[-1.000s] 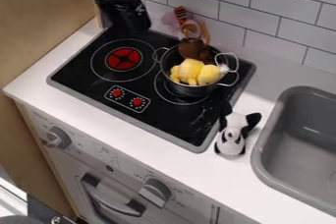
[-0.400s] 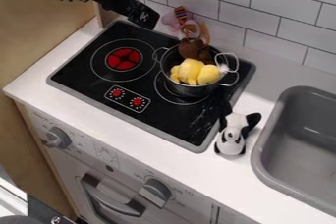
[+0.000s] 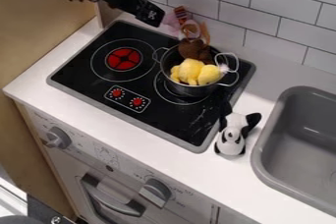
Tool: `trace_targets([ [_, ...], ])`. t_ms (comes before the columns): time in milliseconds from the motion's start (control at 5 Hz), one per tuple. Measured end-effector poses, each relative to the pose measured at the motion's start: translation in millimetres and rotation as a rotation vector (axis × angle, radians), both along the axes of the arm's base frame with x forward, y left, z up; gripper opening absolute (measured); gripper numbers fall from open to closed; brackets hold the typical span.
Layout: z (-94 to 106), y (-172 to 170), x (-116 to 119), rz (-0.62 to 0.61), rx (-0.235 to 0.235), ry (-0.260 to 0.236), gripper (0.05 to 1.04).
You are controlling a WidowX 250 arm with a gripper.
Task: Put the object to the left burner
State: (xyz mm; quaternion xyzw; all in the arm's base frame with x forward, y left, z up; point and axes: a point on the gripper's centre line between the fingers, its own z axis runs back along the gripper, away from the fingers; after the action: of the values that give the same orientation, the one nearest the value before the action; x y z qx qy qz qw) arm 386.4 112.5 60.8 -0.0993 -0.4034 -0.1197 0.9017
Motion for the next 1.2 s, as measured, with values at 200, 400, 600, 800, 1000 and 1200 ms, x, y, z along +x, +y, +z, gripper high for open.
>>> trace_targets([
  [200,-9.0,-8.4,8.6,0.028,-0.021,0.031,0.997],
  [400,-16.0,-17.5,16.8,0.048,-0.045,0.036,0.997],
  [600,-30.1,-26.0,29.2,0.078,-0.062,0.026,0.997],
  [800,-40.9,-34.5,40.0,0.106,-0.032,-0.011,0.997],
  [1000,-40.1,-40.6,46.5,0.120,-0.010,-0.040,0.997],
  [1200,-44.3,-42.1,47.6,0.129,0.005,-0.048,0.997],
])
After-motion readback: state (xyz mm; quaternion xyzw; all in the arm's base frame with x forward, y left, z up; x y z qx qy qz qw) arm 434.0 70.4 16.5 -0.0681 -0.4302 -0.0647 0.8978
